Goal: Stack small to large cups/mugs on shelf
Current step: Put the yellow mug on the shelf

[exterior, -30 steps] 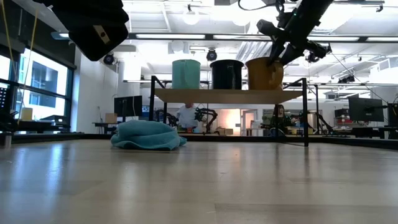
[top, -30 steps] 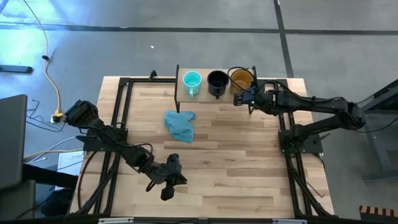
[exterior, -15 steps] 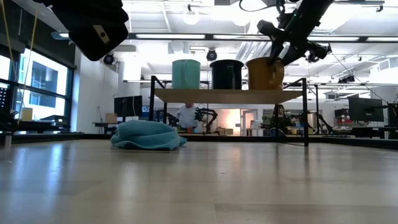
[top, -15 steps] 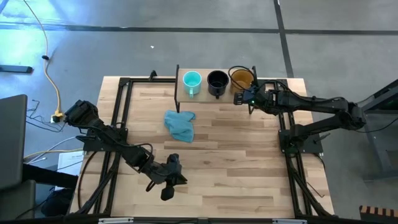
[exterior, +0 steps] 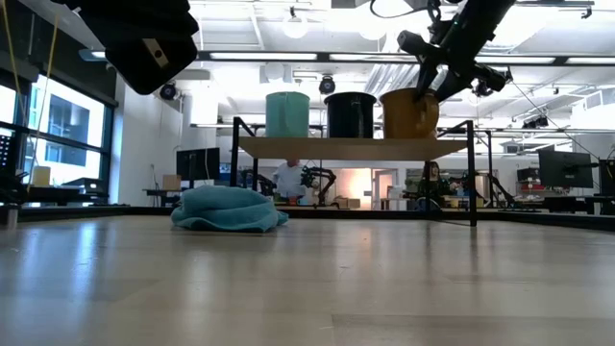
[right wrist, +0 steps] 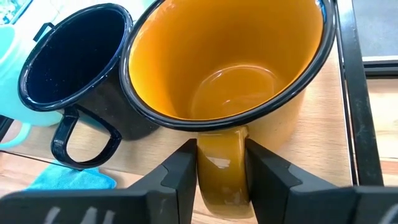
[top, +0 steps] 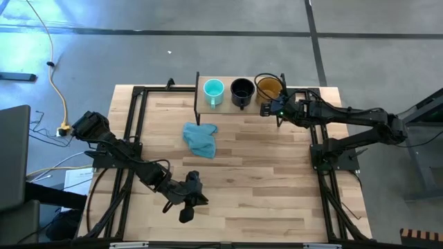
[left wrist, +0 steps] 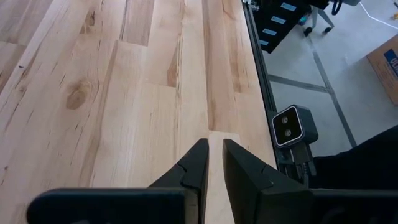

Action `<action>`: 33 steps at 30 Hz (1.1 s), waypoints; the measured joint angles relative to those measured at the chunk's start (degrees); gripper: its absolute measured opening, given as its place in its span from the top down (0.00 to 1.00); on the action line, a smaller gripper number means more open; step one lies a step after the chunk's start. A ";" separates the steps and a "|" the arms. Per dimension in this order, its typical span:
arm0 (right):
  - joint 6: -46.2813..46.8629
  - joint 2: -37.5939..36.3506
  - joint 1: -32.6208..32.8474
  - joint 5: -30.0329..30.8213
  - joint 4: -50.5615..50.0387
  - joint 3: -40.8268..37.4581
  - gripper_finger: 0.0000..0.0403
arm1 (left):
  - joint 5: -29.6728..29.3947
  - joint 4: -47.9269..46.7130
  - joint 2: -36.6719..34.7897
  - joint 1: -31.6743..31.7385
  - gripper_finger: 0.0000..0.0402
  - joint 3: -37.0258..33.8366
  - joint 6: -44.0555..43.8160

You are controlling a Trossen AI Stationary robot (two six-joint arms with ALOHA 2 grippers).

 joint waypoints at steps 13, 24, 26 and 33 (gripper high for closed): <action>-0.46 0.00 0.15 0.02 0.01 -0.02 0.72 | -0.02 0.00 0.02 0.00 0.91 0.00 -0.38; 1.60 0.00 0.17 -0.61 -0.12 -0.06 0.67 | -0.04 0.01 0.00 0.00 0.91 0.00 -0.40; 1.77 0.00 0.17 -0.62 -0.03 -0.06 0.66 | -0.06 0.00 0.00 -0.02 0.91 0.00 -0.40; 1.77 0.00 0.20 -0.94 0.02 -0.07 0.66 | -0.04 0.01 0.01 -0.04 0.91 0.02 -0.40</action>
